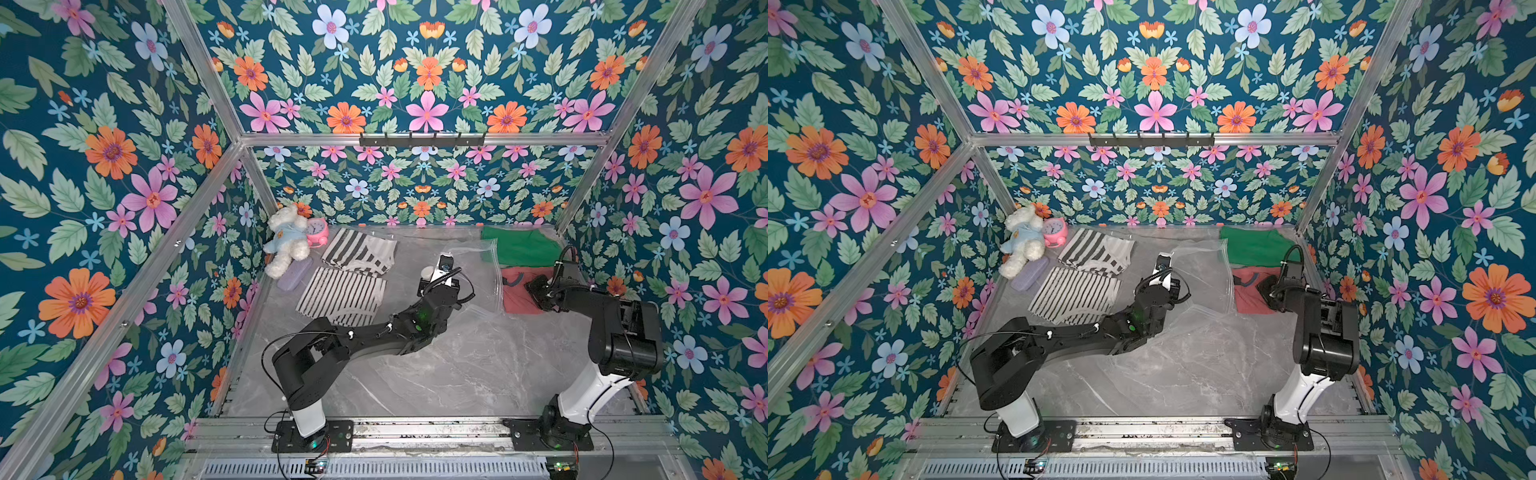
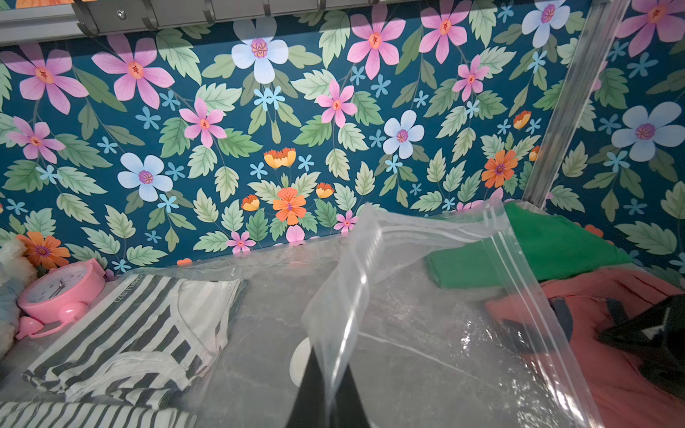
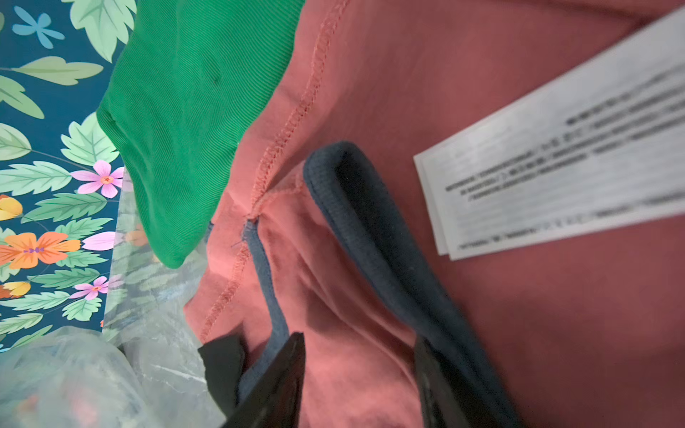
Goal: Take the tank top out of the vacuum bag
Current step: Move the tank top to the center of the board.
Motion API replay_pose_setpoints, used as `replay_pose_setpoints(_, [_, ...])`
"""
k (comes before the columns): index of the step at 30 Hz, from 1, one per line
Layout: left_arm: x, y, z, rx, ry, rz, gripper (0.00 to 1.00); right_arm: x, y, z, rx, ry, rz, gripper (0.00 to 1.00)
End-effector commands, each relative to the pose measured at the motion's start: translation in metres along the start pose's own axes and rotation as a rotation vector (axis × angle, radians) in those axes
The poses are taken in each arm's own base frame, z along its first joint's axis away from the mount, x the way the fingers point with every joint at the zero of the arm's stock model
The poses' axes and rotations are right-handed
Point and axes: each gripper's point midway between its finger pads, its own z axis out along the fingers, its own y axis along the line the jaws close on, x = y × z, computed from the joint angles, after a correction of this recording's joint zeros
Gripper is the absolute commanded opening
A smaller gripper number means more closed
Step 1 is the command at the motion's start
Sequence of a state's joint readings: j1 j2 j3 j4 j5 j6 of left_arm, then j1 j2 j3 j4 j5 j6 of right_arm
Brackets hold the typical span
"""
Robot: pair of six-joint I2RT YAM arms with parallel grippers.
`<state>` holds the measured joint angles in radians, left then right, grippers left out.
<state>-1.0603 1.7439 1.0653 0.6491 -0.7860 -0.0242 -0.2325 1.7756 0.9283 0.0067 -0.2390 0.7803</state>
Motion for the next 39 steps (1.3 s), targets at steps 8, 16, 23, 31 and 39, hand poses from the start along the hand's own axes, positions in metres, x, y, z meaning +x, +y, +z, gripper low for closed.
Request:
replay_pose_setpoints(8, [-0.007,-0.005,-0.009,0.038,-0.021,-0.025,0.04,0.026,-0.031,0.002,0.122,0.089,0.073,0.52])
replay_pose_setpoints(16, [0.005,-0.011,-0.015,0.075,0.002,-0.03,0.05,0.022,-0.028,0.002,0.124,0.084,0.066,0.52])
replay_pose_setpoints(23, [0.0,-0.012,-0.015,0.075,-0.008,-0.016,0.05,0.016,-0.023,-0.002,0.122,0.065,0.064,0.52])
replay_pose_setpoints(31, [0.002,-0.012,-0.014,0.073,-0.007,-0.019,0.05,0.011,-0.016,-0.009,0.107,0.046,0.044,0.54])
replay_pose_setpoints(39, [0.001,-0.014,-0.012,0.07,-0.009,-0.018,0.08,-0.004,0.001,-0.037,0.1,-0.005,-0.034,0.59])
